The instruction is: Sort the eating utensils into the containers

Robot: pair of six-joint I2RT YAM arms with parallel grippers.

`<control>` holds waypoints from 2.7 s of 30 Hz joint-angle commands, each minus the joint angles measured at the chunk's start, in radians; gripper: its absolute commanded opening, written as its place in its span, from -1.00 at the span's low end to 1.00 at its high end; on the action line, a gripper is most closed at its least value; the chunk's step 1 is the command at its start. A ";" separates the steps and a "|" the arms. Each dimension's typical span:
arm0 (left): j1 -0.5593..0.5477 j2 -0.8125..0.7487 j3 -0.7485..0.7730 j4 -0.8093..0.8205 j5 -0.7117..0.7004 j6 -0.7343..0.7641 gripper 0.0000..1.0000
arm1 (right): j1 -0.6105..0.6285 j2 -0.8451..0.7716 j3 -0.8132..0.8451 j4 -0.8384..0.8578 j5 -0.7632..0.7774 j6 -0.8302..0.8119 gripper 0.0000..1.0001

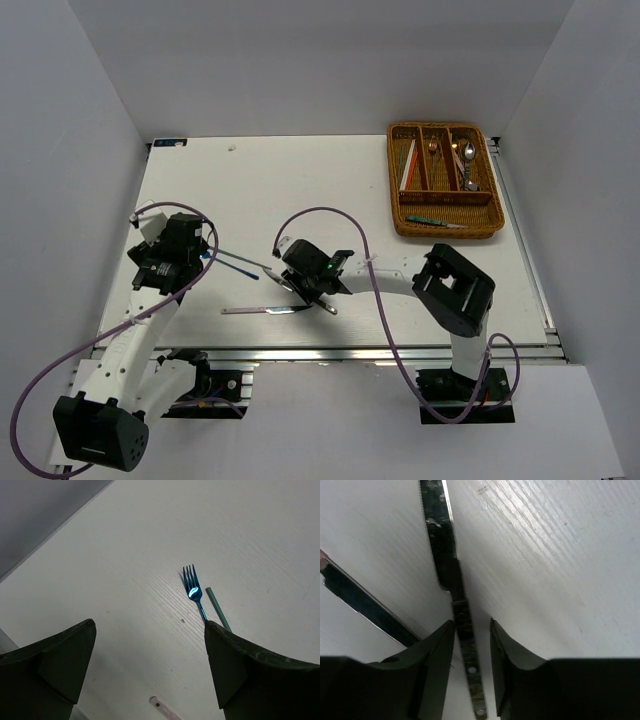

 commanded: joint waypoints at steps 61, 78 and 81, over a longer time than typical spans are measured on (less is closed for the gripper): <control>0.006 -0.054 -0.033 0.101 0.213 0.102 0.96 | -0.986 -0.279 -0.045 0.137 0.332 1.191 0.63; 0.153 -0.232 0.008 -0.061 -0.168 -0.127 0.96 | -0.132 -0.134 0.080 0.035 -0.320 -0.550 0.74; 0.155 -0.255 -0.005 -0.042 -0.145 -0.107 0.96 | -0.030 -0.074 0.131 0.015 -0.356 -0.553 0.67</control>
